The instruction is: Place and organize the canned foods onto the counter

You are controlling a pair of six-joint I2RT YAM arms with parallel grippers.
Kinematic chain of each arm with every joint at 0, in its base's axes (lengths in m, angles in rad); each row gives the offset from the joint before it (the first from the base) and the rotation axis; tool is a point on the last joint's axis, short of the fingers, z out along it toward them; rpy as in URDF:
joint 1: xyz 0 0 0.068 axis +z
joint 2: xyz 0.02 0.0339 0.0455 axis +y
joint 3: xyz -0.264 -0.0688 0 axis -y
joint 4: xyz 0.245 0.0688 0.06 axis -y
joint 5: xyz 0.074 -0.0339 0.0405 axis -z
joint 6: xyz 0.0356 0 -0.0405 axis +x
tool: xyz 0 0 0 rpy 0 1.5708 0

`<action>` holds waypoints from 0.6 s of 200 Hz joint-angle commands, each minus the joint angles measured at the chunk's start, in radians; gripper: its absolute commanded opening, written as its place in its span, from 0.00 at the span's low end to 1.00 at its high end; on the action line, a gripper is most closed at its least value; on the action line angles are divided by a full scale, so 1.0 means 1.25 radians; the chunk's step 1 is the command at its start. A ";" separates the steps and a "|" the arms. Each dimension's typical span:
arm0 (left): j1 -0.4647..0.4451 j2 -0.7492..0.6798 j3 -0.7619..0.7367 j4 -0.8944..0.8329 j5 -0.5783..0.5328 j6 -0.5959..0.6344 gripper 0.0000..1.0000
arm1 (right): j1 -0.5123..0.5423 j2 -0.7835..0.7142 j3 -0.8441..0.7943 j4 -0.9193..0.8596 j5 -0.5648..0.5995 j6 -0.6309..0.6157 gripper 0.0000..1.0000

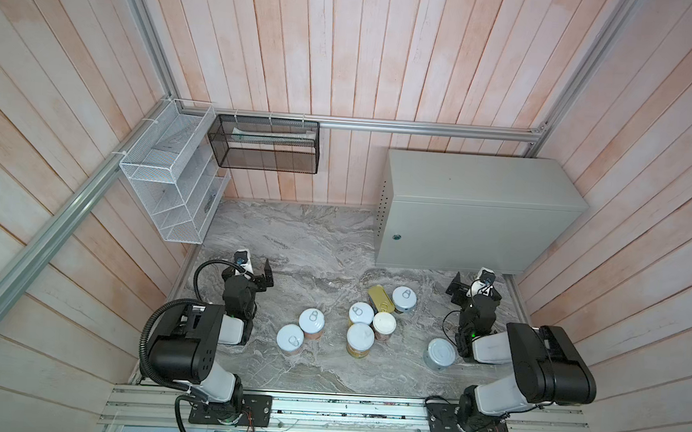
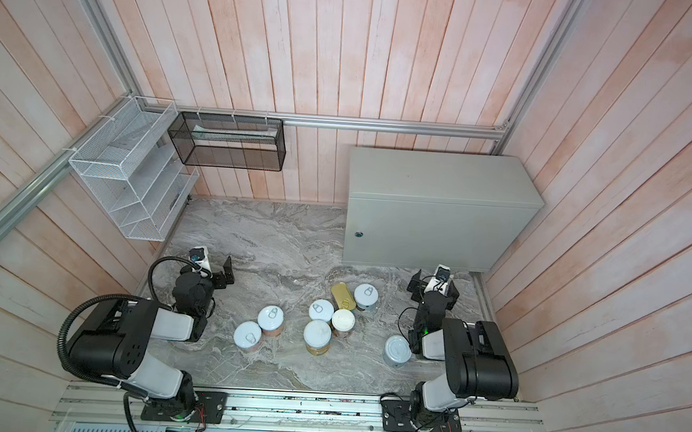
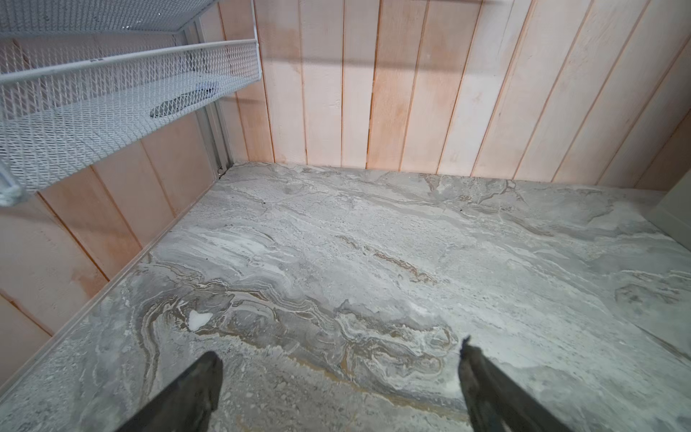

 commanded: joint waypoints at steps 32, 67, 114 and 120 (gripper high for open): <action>0.005 -0.004 0.010 0.023 0.013 0.003 1.00 | -0.003 -0.010 0.011 -0.009 0.005 0.006 0.98; 0.005 -0.004 0.010 0.023 0.013 0.003 1.00 | -0.004 -0.010 0.014 -0.012 0.002 0.006 0.98; 0.007 -0.004 0.011 0.020 0.020 0.002 1.00 | -0.004 -0.010 0.012 -0.010 0.001 0.007 0.98; 0.007 -0.006 0.011 0.019 0.021 0.002 1.00 | -0.004 -0.010 0.013 -0.010 0.001 0.006 0.98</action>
